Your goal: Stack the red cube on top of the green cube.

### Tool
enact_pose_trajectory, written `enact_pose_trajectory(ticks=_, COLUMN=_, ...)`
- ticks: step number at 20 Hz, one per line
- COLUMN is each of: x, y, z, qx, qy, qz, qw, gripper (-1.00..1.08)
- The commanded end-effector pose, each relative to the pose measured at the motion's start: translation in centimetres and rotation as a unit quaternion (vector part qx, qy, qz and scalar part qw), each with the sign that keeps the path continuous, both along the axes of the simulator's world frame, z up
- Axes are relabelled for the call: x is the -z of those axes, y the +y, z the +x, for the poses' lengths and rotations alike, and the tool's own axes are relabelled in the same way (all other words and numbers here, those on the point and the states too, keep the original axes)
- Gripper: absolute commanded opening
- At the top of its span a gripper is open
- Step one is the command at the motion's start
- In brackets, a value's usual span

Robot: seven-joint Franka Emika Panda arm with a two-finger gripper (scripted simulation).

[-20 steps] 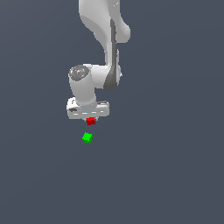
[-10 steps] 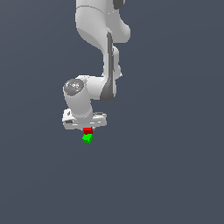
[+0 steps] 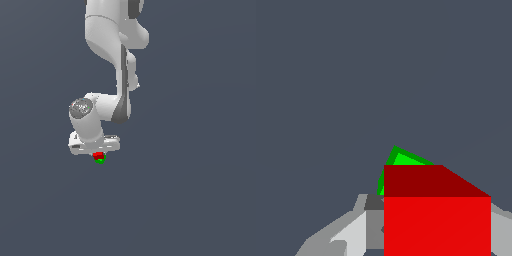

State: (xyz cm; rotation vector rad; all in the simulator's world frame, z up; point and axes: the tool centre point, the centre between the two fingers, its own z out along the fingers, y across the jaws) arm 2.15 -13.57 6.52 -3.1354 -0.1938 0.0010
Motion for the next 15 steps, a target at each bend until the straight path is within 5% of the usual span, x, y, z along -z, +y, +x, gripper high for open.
enact_pose_trajectory(ticks=1, x=0.04, y=-0.07, z=0.27, qx=0.000, qy=-0.001, qz=0.000, qw=1.0000, gripper=-1.00)
enact_pose_trajectory(ticks=5, x=0.00, y=-0.06, z=0.25, qx=0.000, qy=-0.001, qz=0.000, qw=1.0000, gripper=-1.00)
enact_pose_trajectory(ticks=6, x=0.00, y=-0.06, z=0.25, qx=0.000, qy=-0.001, qz=0.000, qw=1.0000, gripper=1.00)
enact_pose_trajectory(ticks=15, x=0.00, y=-0.06, z=0.25, qx=0.000, qy=-0.001, qz=0.000, qw=1.0000, gripper=1.00)
